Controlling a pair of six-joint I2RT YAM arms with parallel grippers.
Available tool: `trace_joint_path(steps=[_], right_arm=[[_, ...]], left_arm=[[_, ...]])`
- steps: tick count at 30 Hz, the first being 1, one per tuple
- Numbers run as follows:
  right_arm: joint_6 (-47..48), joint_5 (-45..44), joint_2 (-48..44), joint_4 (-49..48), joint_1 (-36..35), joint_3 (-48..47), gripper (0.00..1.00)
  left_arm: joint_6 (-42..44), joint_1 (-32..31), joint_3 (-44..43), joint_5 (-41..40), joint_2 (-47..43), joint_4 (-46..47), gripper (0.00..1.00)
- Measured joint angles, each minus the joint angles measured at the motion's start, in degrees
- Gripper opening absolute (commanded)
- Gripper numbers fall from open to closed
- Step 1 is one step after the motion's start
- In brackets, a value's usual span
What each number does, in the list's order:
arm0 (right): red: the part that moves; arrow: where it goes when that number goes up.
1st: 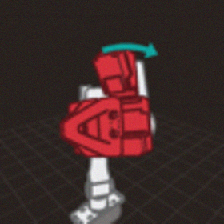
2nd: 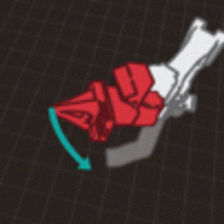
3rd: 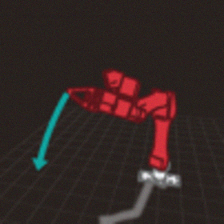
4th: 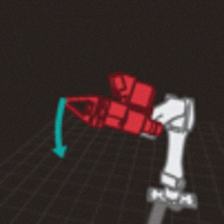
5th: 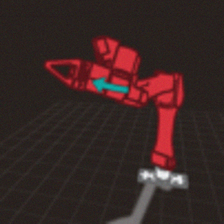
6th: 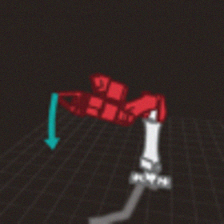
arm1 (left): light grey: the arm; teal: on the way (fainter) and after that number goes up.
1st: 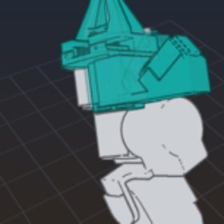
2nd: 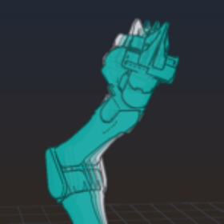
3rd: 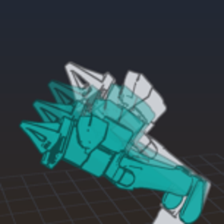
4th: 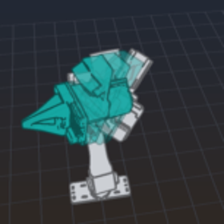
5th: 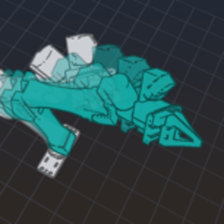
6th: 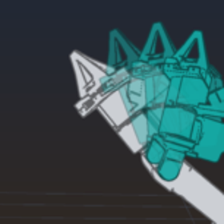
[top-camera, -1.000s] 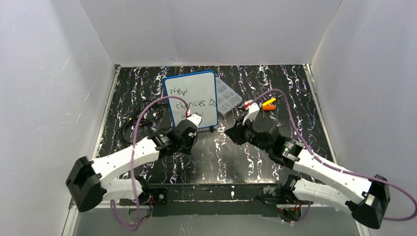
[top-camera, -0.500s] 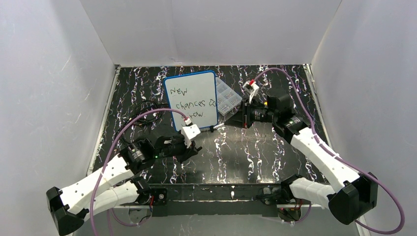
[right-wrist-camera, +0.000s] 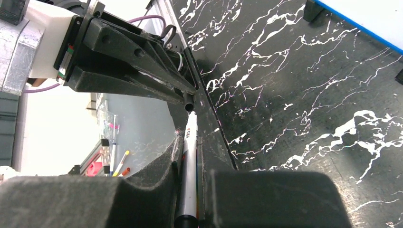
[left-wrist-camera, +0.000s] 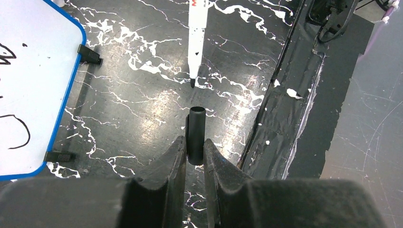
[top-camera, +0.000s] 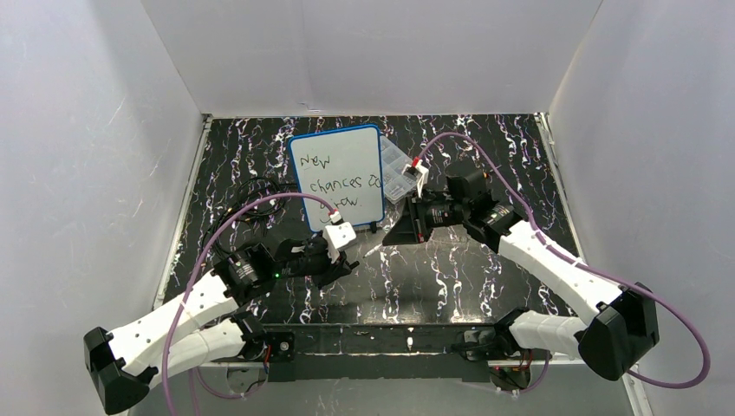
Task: Write a sentence on the whiteboard
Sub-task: Close the whiteboard marker at the center of the board.
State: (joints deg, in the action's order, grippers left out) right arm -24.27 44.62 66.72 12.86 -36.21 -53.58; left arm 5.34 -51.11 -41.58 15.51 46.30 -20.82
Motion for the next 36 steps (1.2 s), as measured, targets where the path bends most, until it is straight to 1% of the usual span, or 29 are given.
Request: trace_joint_path(steps=[18,36], right_arm=[[-1.92,0.48,1.01,-2.43,-1.60,0.02,0.01],[-2.40,0.37,1.49,-2.71,-2.64,0.02,0.01]], left_arm=[[-0.02,0.00,0.00,-0.02,0.09,-0.02,0.00],[-0.09,0.00,0.00,-1.14,-0.31,0.00,0.00]])
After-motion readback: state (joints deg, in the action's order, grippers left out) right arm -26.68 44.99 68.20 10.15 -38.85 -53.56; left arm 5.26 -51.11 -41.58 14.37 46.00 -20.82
